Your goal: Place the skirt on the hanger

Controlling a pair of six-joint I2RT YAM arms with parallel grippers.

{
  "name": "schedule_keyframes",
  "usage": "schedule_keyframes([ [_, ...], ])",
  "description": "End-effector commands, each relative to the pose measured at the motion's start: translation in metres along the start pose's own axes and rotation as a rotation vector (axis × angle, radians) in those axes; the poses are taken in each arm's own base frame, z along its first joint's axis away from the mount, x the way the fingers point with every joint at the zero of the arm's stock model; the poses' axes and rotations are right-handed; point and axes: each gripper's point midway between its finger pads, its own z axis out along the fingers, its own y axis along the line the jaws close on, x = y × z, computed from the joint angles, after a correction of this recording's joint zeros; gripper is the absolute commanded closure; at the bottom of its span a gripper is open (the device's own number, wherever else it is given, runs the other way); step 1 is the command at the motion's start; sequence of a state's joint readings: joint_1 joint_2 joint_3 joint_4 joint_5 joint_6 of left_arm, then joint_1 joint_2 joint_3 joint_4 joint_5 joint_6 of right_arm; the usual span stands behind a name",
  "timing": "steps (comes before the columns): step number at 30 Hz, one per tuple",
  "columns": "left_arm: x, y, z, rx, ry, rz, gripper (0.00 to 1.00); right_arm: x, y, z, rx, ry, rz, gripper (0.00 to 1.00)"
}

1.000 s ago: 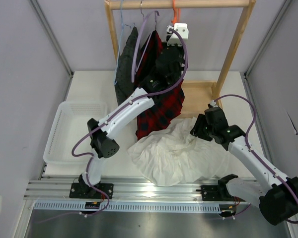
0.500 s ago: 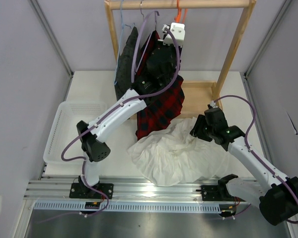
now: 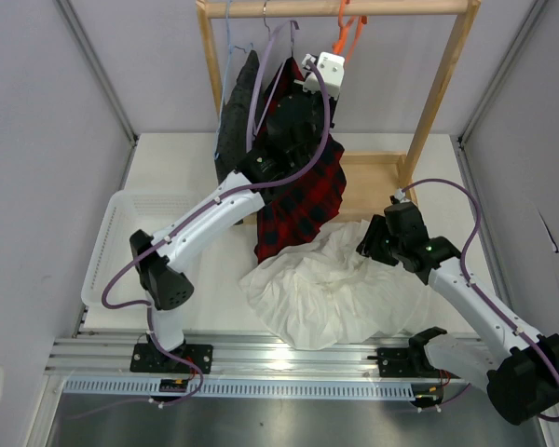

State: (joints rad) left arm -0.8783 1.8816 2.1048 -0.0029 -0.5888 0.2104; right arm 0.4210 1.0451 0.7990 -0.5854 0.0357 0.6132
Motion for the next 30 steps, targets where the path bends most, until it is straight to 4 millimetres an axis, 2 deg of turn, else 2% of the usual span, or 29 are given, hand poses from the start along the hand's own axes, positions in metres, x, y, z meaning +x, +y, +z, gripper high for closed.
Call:
schedule_keyframes([
  [1,-0.046,0.015,-0.022,0.049,-0.088,-0.051,1.0,-0.007,0.005,-0.003,-0.03,-0.033,0.011,0.51],
  [3,-0.037,0.01,-0.025,0.083,-0.075,-0.037,1.0,-0.007,0.005,-0.003,-0.031,-0.034,0.011,0.51],
  [6,-0.042,0.012,-0.034,0.106,-0.093,-0.04,1.0,-0.007,0.005,-0.002,-0.032,-0.033,0.014,0.51],
  [7,-0.033,0.008,-0.036,0.125,-0.078,-0.028,1.0,-0.007,0.005,-0.003,-0.033,-0.034,0.012,0.51],
  [9,-0.041,0.013,-0.042,0.135,-0.097,-0.034,1.0,-0.007,0.005,-0.003,-0.033,-0.034,0.012,0.51],
  [10,-0.029,0.008,-0.043,0.156,-0.079,-0.021,1.0,-0.007,0.005,-0.003,-0.032,-0.035,0.012,0.51],
  [12,-0.041,0.013,-0.051,0.166,-0.111,-0.028,1.0,-0.008,0.005,-0.004,-0.031,-0.038,0.011,0.51],
  [14,-0.033,0.01,-0.056,0.195,-0.1,-0.018,1.0,-0.009,0.004,-0.005,-0.03,-0.04,0.011,0.51],
  [18,-0.032,0.009,-0.082,0.289,-0.074,-0.032,1.0,-0.01,0.001,-0.007,-0.023,-0.042,0.01,0.49],
  [21,-0.006,-0.002,-0.106,0.396,0.016,-0.052,1.0,-0.013,0.0,-0.011,-0.017,-0.05,0.011,0.44],
  [23,0.004,-0.001,-0.13,0.45,0.06,-0.085,1.0,-0.015,-0.002,-0.013,-0.014,-0.054,0.012,0.43],
  [24,0.022,-0.001,-0.139,0.463,0.102,-0.091,1.0,-0.015,-0.002,-0.015,-0.013,-0.056,0.012,0.42],
  [25,0.029,0.002,-0.156,0.485,0.12,-0.129,1.0,-0.016,-0.002,-0.016,-0.011,-0.056,0.012,0.42],
  [26,0.032,0.004,-0.165,0.495,0.127,-0.14,1.0,-0.016,-0.003,-0.017,-0.008,-0.058,0.014,0.42],
  [27,0.065,0.002,-0.177,0.502,0.196,-0.152,1.0,-0.016,-0.004,-0.019,-0.008,-0.062,0.015,0.42],
  [28,0.052,0.011,-0.189,0.503,0.166,-0.186,1.0,-0.018,-0.004,-0.021,-0.005,-0.07,0.02,0.42],
  [29,0.054,0.013,-0.196,0.506,0.169,-0.208,1.0,-0.019,-0.004,-0.024,-0.004,-0.075,0.021,0.42],
  [30,0.078,0.013,-0.205,0.507,0.213,-0.201,1.0,-0.02,-0.005,-0.026,-0.002,-0.08,0.023,0.43],
])
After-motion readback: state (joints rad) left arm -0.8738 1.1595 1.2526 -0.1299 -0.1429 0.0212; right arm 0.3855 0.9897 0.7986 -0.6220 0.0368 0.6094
